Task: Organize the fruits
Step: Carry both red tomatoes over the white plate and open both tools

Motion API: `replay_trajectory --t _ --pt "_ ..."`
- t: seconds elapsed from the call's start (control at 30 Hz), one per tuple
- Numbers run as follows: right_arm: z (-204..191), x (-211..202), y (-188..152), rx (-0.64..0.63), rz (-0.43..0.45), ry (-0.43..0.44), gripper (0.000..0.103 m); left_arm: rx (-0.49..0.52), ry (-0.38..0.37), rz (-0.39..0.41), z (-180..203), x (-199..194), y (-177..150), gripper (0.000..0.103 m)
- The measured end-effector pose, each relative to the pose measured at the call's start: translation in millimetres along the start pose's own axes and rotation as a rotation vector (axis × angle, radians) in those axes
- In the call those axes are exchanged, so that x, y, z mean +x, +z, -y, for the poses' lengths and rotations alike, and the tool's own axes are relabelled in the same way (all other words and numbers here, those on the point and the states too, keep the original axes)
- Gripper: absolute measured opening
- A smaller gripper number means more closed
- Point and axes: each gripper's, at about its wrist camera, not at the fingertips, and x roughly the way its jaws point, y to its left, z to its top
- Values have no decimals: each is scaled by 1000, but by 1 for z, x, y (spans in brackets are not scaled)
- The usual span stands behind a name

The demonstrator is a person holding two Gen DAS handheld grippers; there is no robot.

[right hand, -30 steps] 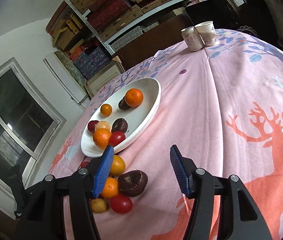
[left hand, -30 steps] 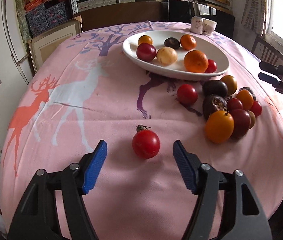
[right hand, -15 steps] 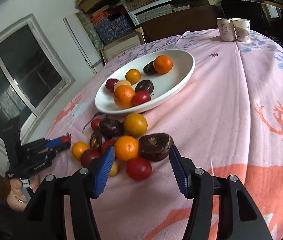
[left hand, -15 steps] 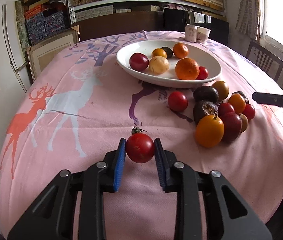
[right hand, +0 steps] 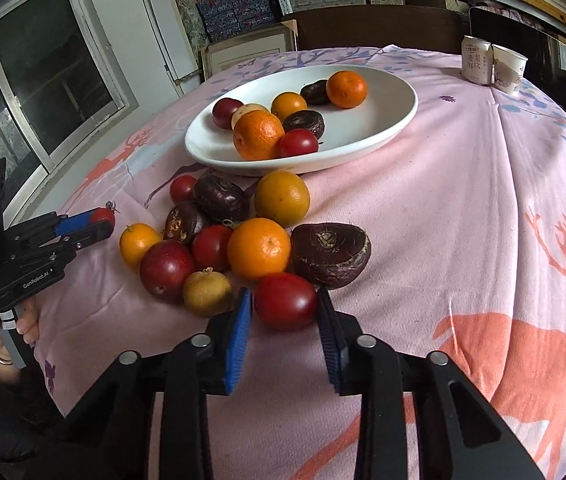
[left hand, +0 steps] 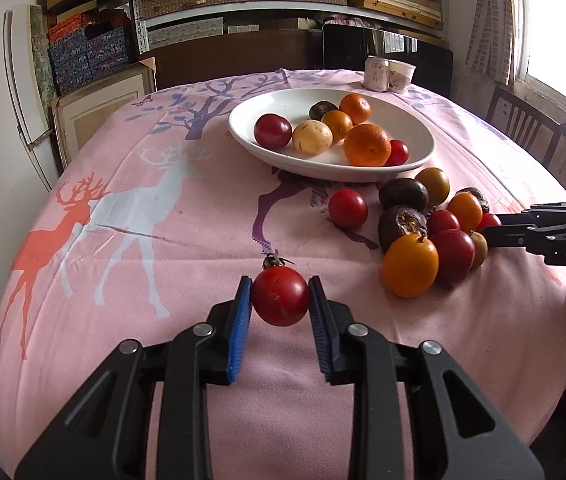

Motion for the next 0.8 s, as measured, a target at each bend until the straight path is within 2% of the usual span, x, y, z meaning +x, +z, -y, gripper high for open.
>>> replay_trajectory --t 0.23,0.37,0.43,0.57,0.7,0.8 --pt "5 -16 -2 24 76 50 30 -13 -3 6 -2 -1 1 28" --pt "18 -27 8 87 127 112 30 4 -47 3 3 2 11 28" --pt "24 -32 22 111 160 127 30 19 -47 19 9 5 26 28" --pt "29 -36 62 132 222 101 31 21 -76 66 19 17 72 28" --pt "36 -24 104 168 256 74 31 -3 -89 64 23 46 121 29" --pt "46 -5 126 203 251 61 32 -4 -77 53 25 69 144 29"
